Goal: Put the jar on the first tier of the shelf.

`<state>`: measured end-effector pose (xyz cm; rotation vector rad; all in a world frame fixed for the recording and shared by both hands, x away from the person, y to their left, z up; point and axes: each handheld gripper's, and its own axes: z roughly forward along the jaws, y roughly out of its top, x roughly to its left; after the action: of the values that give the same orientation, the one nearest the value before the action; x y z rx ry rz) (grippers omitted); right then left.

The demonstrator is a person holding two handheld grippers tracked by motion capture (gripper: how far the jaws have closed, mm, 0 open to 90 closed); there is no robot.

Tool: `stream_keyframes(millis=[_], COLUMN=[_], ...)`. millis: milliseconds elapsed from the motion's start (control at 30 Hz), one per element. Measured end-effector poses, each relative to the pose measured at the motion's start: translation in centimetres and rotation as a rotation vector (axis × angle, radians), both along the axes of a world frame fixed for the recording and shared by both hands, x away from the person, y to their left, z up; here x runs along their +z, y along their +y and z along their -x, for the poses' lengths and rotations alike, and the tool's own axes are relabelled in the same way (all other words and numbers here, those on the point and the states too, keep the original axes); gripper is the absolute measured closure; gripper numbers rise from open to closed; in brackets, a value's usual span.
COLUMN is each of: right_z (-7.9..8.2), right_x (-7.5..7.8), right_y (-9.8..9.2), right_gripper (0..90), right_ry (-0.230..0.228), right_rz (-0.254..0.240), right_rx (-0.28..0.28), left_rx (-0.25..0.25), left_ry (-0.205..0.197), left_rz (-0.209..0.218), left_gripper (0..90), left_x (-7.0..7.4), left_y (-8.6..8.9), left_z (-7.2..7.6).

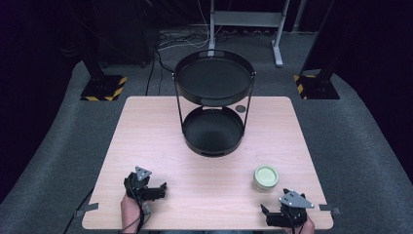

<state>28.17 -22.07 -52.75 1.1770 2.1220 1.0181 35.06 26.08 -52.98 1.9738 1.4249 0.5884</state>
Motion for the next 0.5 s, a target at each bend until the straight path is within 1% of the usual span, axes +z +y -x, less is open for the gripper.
stream_keyframes(millis=[100,233,333,433,500], right_z=[-0.17,-0.3,-0.37,-0.46,-0.44], right_x=[-0.04,-0.11,-0.13,-0.16,-0.19], right_y=[-0.09,0.14,0.15,0.08,0.08], right_gripper=[0.0,0.0,0.0,0.0,0.0], right_ry=[0.007,0.014,0.018,0.024,0.02], right_rz=[-0.013,0.003,0.005,-0.007,-0.013], right_rx=[0.004,0.004,0.004,0.009,-0.001], left_rx=[0.0,0.0,0.0,0.0,0.0], left_ry=[-0.001,-0.001,-0.001,-0.001,-0.001], left_rz=[0.001,0.0,0.001,0.001,0.001], left_gripper=[0.4,0.4,0.4,0.4,0.4], left_x=[-0.01,-0.01,-0.01,-0.01,-0.01], left_y=[0.0,0.0,0.0,0.0,0.0], left_z=[0.0,0.0,0.0,0.0,0.01])
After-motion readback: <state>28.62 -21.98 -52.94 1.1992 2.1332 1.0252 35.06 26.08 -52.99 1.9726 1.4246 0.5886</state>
